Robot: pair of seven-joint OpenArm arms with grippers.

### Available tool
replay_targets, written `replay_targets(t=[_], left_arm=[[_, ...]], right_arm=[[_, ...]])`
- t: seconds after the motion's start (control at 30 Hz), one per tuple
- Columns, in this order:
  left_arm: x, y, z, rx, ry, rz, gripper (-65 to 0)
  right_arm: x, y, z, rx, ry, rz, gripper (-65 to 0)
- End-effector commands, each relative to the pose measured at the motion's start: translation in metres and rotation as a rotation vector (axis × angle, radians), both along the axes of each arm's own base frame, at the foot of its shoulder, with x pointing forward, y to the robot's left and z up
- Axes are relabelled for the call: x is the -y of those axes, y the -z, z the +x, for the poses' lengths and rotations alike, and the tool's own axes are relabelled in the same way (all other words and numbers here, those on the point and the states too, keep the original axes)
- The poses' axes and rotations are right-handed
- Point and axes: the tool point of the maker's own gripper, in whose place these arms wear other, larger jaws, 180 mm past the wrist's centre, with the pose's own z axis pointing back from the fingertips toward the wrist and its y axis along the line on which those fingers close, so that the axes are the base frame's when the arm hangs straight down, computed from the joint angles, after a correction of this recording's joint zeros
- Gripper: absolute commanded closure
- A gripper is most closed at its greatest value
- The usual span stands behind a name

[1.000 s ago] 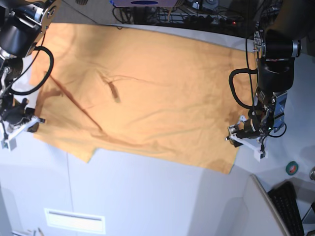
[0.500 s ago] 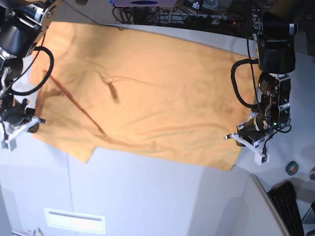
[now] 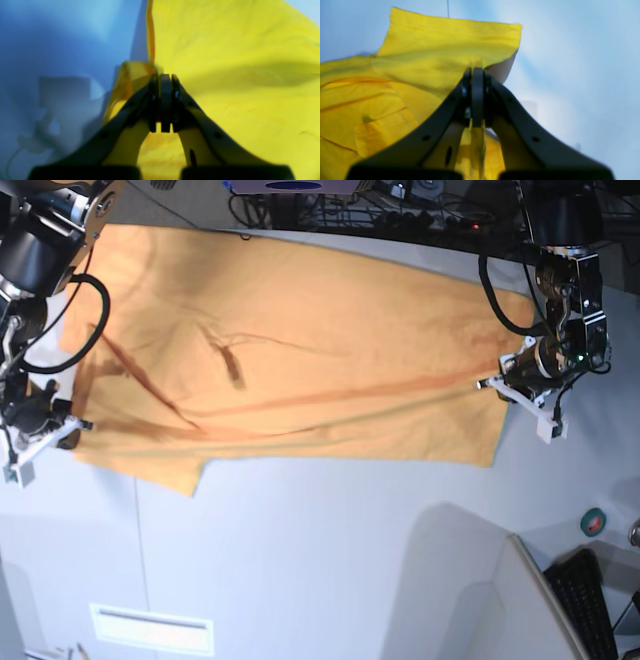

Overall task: Layout the t-shirt on the table in an organized manner, then fold the t-shirt properly
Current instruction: 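Lift the held edge and fold it over toward the shirt's middle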

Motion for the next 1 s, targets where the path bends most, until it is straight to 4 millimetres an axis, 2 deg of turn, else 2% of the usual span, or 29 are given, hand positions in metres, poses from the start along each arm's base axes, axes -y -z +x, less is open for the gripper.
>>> replay_targets(t=[0.0, 0.17, 0.2, 0.27, 0.33, 0.4, 0.5, 0.57, 0.63, 0.7, 0.8, 0.87, 0.97], left_arm=[[-0.006, -0.012, 0.006, 0.037, 0.004, 0.025, 0.0], [-0.004, -0.011, -0.011, 0.022, 0.023, 0.038, 0.0], [-0.005, -0.013, -0.015, 0.025, 0.022, 0.043, -6.1], [-0.013, -0.022, -0.02, 0.046, 0.001, 0.056, -26.0], [-0.016, -0.031, -0.022, 0.079, -0.028, 0.058, -41.8], [-0.026, -0.045, -0.02, 0.119, -0.063, 0.07, -48.4], [-0.038, -0.062, -0.008, 0.174, -0.099, 0.085, -48.5], [-0.042, -0.072, 0.009, 0.211, -0.109, 0.083, -48.5], [-0.047, -0.072, 0.03, 0.224, -0.137, 0.057, -48.5], [-0.057, -0.064, 0.049, 0.202, -0.163, 0.032, -48.5], [-0.055, -0.037, 0.079, 0.097, -0.122, 0.006, -48.5], [-0.048, -0.022, 0.092, 0.035, -0.096, -0.006, -48.5], [-0.04, -0.012, 0.113, 0.052, -0.074, 0.007, -48.5]], right_arm=[[0.008, -0.017, 0.013, 0.062, 0.002, -0.016, 0.0], [0.007, -0.017, 0.014, 0.062, 0.002, -0.015, 0.0], [0.007, -0.017, 0.014, 0.062, 0.002, -0.015, 0.0], [0.006, -0.017, 0.014, 0.062, 0.0, -0.015, 0.0], [0.006, -0.017, 0.014, 0.062, 0.0, -0.015, 0.0], [0.007, -0.017, 0.014, 0.062, 0.0, -0.017, 0.0], [0.007, -0.017, 0.014, 0.062, 0.0, -0.017, 0.0], [0.007, -0.017, 0.014, 0.062, 0.0, -0.017, 0.0], [0.007, -0.017, 0.014, 0.062, 0.0, -0.017, 0.0], [-0.001, -0.017, 0.016, 0.059, -0.028, -0.021, 0.0], [-0.017, -0.016, 0.021, 0.051, -0.094, -0.034, 0.0], [-0.02, -0.015, 0.022, 0.051, -0.103, -0.035, 0.0], [-0.023, -0.015, 0.022, 0.05, -0.105, -0.03, 0.0]])
